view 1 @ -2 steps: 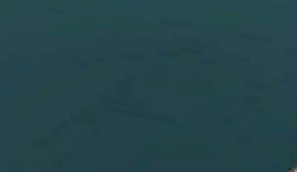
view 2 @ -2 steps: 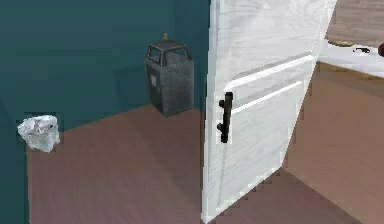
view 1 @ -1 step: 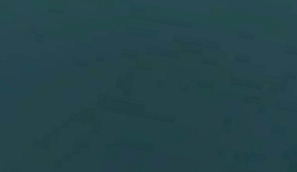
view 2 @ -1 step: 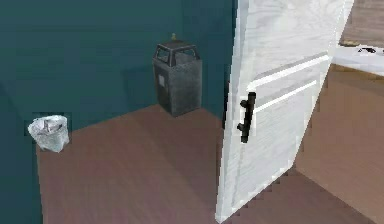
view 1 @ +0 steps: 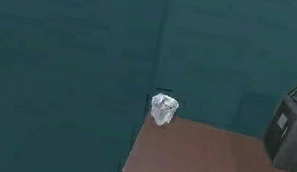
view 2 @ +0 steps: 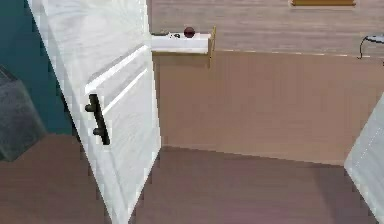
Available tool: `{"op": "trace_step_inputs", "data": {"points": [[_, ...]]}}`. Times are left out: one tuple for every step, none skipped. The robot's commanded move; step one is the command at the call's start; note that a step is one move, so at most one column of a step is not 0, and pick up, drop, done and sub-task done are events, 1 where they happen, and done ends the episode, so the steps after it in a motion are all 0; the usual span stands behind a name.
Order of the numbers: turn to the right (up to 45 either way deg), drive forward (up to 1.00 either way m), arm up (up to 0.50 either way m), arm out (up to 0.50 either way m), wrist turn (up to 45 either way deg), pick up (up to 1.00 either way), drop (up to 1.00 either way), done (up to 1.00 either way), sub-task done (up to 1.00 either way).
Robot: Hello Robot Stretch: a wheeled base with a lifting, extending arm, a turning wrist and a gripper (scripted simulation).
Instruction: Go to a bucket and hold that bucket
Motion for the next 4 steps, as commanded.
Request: {"op": "trace_step_inputs", "data": {"points": [[45.0,0.00,0.00,0.00,0.0,0.00,0.00,0.00,0.00],[45.0,0.00,0.00,0.00,0.0,0.00,0.00,0.00,0.00],[9.0,0.00,0.00,0.00,0.0,0.00,0.00,0.00,0.00],[0.0,0.25,0.00,0.00,0.0,0.00,0.00,0.00,0.00]]}}
